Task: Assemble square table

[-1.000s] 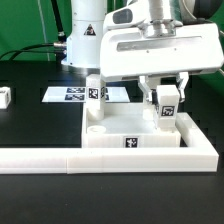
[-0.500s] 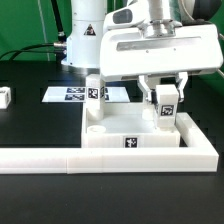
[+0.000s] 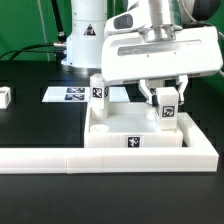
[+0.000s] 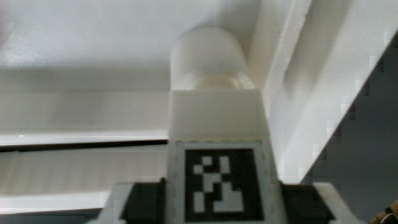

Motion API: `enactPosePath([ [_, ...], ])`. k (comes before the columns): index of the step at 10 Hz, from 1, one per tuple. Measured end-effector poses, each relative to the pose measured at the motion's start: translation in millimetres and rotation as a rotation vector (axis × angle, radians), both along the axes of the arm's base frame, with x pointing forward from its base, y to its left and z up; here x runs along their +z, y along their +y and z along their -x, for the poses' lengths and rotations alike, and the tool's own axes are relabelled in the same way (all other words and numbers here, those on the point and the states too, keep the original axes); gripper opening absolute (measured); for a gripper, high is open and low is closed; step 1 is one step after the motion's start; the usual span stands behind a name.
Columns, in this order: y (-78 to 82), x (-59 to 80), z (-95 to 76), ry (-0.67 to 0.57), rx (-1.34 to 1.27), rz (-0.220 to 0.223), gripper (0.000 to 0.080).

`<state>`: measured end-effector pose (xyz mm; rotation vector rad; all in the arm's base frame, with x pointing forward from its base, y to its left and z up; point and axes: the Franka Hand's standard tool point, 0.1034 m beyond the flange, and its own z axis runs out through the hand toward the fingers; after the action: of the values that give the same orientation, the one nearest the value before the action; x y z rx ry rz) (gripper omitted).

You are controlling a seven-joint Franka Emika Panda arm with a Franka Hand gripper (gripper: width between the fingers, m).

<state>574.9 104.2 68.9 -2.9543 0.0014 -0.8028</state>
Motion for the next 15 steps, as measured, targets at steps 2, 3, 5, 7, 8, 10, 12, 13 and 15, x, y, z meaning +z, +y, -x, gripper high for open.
enactPosePath([
  [2, 2.0, -0.5, 0.9, 0.003, 0.001, -0.003, 0.0290],
  [3, 3.6, -1.1, 3.2, 0.020, -0.003, -0.011, 0.0318],
  [5, 8.9, 9.1, 6.7, 0.034, 0.002, -0.023, 0.0494],
  [7, 10.8, 16.2, 5.7, 0.035, 0.007, -0.027, 0.0640],
  [8, 12.4, 18.5, 3.9, 0.039, 0.010, -0.032, 0.0647],
  [10, 4.6, 16.5, 1.5, 0.046, 0.001, -0.031, 0.0647],
  [12, -2.9, 15.1, -1.3, 0.064, -0.009, -0.034, 0.0649],
  [13, -6.7, 13.8, -3.2, 0.084, -0.013, -0.041, 0.0649],
  [15, -7.4, 11.0, -2.8, 0.131, -0.016, -0.060, 0.0649],
])
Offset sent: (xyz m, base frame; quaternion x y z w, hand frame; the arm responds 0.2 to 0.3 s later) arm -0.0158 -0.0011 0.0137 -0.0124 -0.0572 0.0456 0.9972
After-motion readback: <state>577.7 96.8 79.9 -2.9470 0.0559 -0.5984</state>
